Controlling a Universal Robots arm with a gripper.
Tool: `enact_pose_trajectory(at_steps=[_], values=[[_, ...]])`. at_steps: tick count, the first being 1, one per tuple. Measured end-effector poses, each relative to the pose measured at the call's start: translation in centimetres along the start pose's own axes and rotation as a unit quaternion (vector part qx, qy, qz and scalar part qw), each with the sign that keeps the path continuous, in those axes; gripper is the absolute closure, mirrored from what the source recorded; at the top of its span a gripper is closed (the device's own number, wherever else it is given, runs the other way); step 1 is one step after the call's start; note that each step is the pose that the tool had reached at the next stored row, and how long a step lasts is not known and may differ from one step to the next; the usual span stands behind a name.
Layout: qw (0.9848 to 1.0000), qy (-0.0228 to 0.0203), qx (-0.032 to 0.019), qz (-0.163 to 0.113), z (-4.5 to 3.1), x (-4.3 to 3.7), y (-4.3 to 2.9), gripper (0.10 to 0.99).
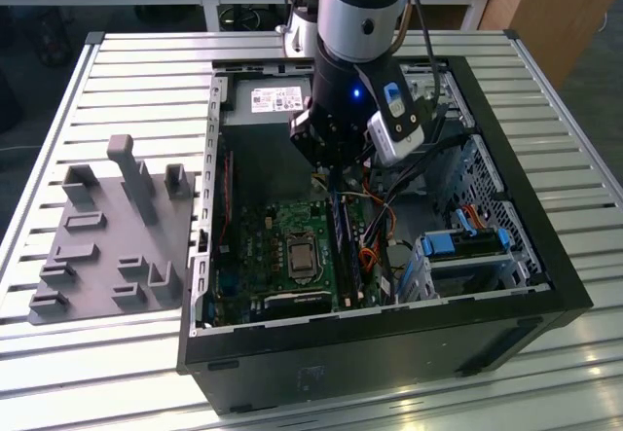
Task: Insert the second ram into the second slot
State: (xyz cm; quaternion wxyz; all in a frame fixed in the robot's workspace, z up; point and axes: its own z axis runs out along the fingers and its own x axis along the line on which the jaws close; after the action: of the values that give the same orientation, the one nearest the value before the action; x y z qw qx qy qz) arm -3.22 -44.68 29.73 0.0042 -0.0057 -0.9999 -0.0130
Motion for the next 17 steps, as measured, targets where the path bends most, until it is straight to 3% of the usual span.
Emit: enact_pose_trajectory(at_steps=[17], values=[[1.0000,0.0002,-0.0001,0.000,0.99,-0.01,-0.05,0.949]])
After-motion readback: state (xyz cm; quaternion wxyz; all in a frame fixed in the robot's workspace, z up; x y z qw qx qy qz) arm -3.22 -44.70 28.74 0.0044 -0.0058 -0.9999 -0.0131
